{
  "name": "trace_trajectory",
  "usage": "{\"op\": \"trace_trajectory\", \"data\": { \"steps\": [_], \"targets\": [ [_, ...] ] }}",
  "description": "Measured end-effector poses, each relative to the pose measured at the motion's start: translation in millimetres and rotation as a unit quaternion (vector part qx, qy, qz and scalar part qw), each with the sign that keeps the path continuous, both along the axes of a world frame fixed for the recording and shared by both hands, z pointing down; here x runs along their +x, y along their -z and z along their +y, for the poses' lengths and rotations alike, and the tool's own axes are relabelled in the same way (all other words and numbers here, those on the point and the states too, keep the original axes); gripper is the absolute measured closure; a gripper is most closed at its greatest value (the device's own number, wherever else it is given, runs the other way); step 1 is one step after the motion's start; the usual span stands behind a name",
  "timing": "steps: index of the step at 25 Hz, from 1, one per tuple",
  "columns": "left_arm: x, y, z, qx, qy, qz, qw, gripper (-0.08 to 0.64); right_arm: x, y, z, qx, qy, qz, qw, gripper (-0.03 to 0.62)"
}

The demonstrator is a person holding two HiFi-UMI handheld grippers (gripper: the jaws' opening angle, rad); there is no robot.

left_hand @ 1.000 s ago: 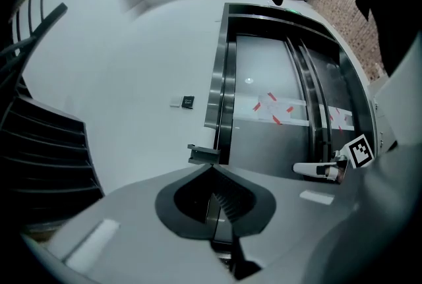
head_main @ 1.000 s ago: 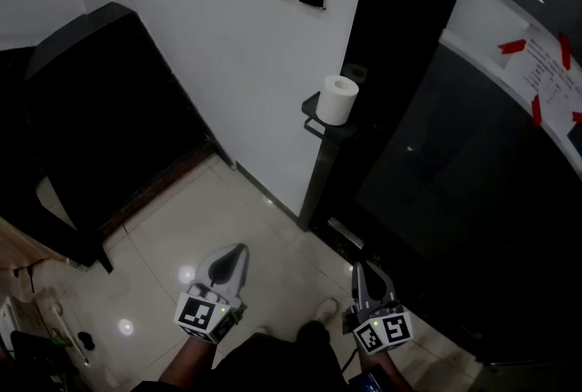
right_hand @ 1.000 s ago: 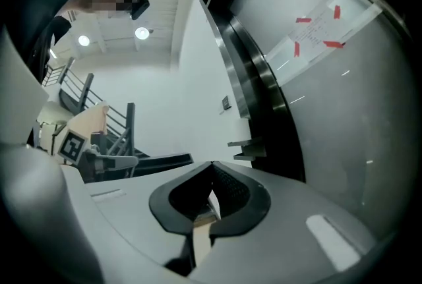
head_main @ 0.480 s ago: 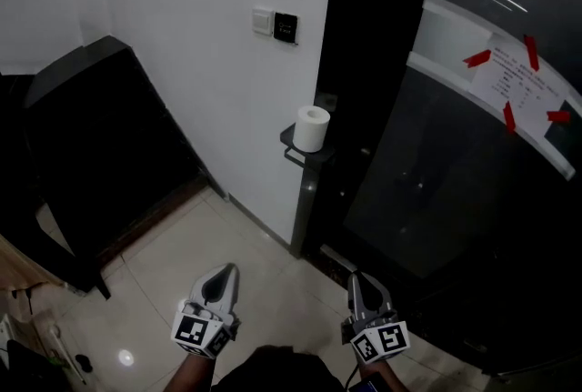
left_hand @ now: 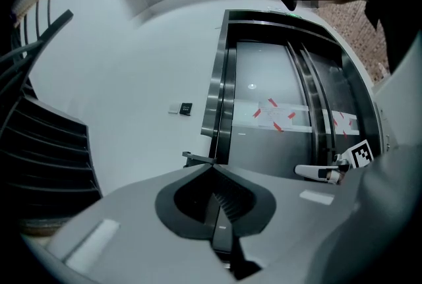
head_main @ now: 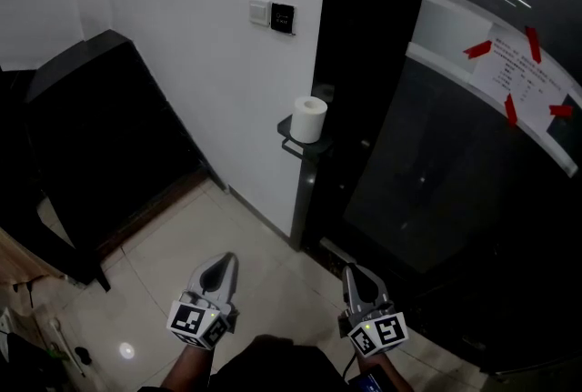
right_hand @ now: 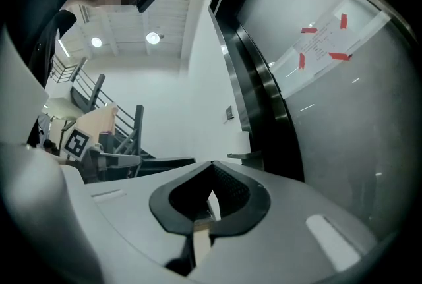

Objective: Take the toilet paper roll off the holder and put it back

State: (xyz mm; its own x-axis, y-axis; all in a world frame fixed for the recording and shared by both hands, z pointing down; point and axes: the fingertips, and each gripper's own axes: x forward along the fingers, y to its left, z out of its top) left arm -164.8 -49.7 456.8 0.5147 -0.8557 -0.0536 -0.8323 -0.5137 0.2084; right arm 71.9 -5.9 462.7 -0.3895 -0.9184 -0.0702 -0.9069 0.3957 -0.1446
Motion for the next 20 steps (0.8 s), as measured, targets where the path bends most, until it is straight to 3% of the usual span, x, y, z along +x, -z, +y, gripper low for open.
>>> {"op": "trace_trajectory", "data": {
  "steps": [11, 16, 20],
  "targets": [
    [4.3, -0.3, 4.3, -0.011, 0.001, -0.013, 0.9998, 0.558, -3.8, -4.4, 2.7, -0.008, 0.017, 0.000, 1.000, 0.581],
    [-1.2, 1.4, 5.6, 0.009, 0.013, -0.015, 0.9998, 0.558, -5.0, -5.3, 3.7, -0.011, 0.022, 0.005, 1.000, 0.581],
    [3.2, 2.8, 8.8, 0.003, 0.007, -0.014, 0.9999, 0.558, -3.7, -5.1, 4.9, -0.013, 0.023, 0.004, 1.000, 0.581]
  ]
}}
